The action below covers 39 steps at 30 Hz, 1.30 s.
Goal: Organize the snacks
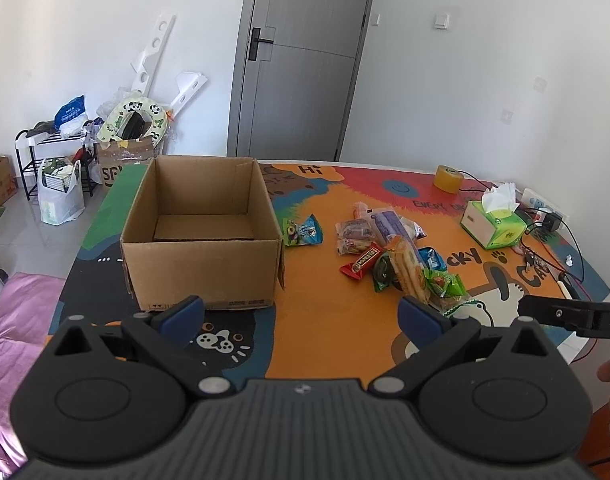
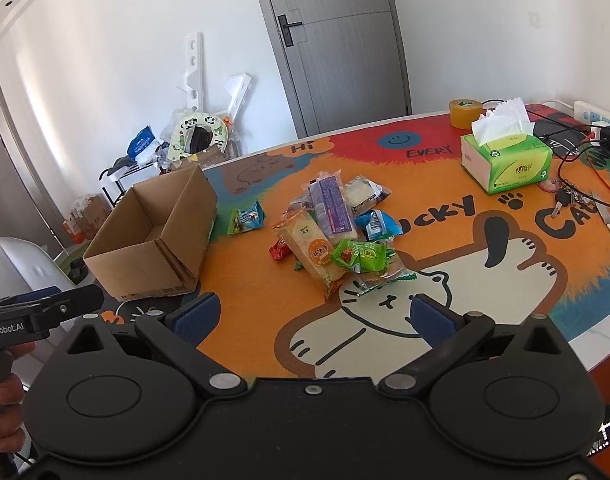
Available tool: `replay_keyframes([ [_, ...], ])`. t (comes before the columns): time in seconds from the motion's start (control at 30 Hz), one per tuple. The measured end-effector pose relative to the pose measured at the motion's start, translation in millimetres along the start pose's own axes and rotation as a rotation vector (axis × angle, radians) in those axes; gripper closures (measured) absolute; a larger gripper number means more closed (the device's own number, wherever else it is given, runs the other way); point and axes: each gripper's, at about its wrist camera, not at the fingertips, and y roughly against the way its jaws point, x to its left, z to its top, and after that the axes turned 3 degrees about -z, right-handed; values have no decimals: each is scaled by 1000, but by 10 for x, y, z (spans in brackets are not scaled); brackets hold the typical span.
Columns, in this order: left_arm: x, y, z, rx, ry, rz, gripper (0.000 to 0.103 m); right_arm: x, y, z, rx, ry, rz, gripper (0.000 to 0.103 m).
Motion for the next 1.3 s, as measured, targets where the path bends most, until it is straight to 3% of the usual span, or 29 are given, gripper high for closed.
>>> replay_keyframes([
  [1.3,26,-1,-8,7,-5,1,1,109,22,-7,-11,49,-13,0],
])
